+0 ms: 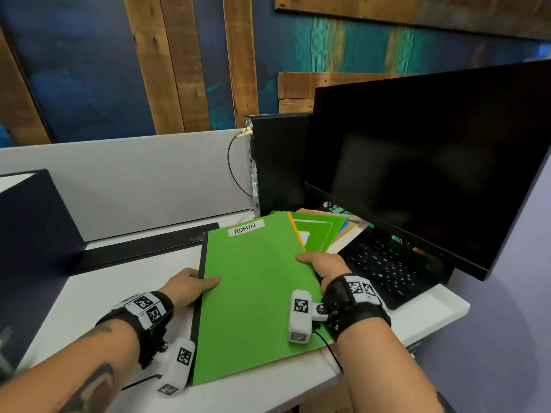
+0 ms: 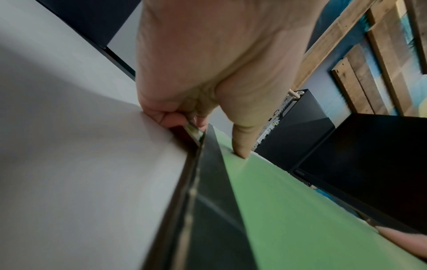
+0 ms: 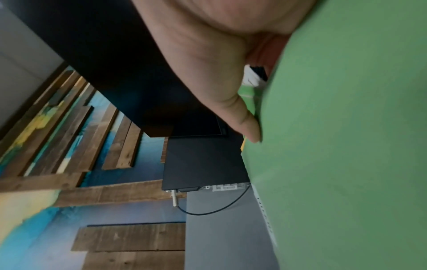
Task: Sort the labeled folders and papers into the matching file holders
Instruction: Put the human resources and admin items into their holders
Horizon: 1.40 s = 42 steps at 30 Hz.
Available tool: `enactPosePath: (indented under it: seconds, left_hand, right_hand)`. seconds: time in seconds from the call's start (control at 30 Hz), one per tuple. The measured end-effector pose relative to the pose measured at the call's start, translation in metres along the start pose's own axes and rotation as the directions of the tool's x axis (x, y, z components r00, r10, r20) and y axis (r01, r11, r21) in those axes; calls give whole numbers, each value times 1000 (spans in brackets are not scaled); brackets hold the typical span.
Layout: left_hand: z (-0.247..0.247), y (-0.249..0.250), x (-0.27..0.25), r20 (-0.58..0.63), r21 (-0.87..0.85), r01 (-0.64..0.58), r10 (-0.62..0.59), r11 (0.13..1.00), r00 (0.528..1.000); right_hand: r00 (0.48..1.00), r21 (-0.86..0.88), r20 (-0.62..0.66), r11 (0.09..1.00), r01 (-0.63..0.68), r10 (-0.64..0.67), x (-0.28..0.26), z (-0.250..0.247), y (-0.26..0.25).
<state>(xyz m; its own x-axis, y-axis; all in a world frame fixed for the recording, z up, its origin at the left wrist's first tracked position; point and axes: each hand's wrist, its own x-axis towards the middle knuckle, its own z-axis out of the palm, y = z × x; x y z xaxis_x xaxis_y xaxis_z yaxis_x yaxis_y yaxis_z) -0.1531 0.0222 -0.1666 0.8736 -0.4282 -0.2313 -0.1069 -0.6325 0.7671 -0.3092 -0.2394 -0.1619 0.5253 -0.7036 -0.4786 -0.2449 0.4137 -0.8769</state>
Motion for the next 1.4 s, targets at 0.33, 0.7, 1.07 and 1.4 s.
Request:
enactPosePath:
  seconds: [0.33, 0.7, 1.07, 1.4]
  left_hand:
    - [-26, -19, -14, -60, 101, 37, -31, 994, 998]
    - [-90, -62, -28, -199, 288, 154, -99, 945, 975]
    - [-143, -74, -35, -593, 168, 268, -120, 949, 797]
    - [-128, -98, -24, -235, 157, 288, -248, 945, 940]
  right_hand:
    - [971, -52, 239, 999, -3, 16, -34, 25, 6]
    - [811, 36, 578, 989, -141, 94, -81, 47, 22]
    - [918, 198, 397, 977, -81, -4, -65, 55, 32]
    - [969, 242, 233, 970, 28, -86, -46, 57, 42]
